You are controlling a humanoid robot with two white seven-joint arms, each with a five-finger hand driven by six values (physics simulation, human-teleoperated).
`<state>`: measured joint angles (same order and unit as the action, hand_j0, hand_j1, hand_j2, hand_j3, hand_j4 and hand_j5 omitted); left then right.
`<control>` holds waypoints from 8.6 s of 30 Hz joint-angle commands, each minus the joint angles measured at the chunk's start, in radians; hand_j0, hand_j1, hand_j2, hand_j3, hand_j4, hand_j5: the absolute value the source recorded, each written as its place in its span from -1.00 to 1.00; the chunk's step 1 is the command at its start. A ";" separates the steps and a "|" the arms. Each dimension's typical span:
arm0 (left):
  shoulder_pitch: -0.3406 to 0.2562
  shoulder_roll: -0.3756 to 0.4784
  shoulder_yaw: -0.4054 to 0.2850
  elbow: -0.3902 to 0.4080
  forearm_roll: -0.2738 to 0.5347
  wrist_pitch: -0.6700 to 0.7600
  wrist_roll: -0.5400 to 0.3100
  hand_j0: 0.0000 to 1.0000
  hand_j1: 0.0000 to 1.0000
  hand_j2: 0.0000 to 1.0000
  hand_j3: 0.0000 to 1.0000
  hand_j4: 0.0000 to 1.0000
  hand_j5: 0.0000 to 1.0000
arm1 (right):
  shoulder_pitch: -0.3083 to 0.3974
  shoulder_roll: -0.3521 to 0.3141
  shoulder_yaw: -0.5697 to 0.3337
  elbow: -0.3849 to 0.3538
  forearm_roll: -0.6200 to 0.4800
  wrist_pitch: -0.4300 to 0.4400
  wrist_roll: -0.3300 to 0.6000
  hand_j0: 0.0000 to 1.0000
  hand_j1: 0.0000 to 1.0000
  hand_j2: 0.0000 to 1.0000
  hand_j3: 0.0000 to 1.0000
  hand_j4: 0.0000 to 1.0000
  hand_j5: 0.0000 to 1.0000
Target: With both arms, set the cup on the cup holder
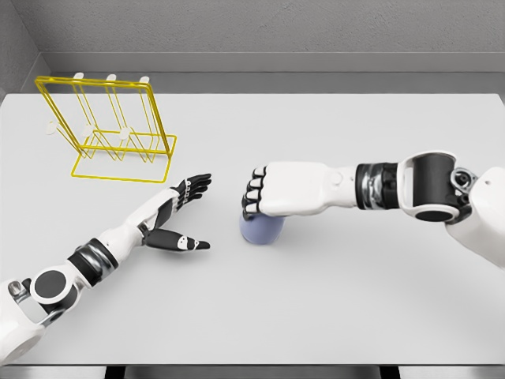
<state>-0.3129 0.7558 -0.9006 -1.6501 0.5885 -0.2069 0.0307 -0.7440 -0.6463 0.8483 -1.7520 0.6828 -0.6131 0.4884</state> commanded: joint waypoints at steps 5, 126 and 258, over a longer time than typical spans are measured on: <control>0.000 0.000 0.000 0.000 0.001 0.000 0.000 1.00 1.00 1.00 1.00 1.00 1.00 | -0.002 0.007 0.015 0.023 0.004 0.002 -0.002 0.33 0.33 0.33 0.33 0.33 0.33; -0.184 0.045 0.008 -0.129 0.189 0.032 0.011 0.21 0.21 0.21 0.21 0.21 0.21 | 0.641 -0.067 -0.959 0.059 -0.394 0.002 -0.005 1.00 1.00 1.00 1.00 1.00 1.00; -0.109 0.344 0.140 -0.037 0.360 -0.365 0.009 1.00 1.00 1.00 1.00 1.00 1.00 | 0.647 -0.067 -0.959 0.059 -0.396 0.002 -0.005 1.00 1.00 1.00 1.00 1.00 1.00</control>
<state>-0.4172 1.0859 -0.7632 -1.6883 0.9466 -0.5331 0.0398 -0.0966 -0.7124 -0.1103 -1.6932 0.2941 -0.6134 0.4838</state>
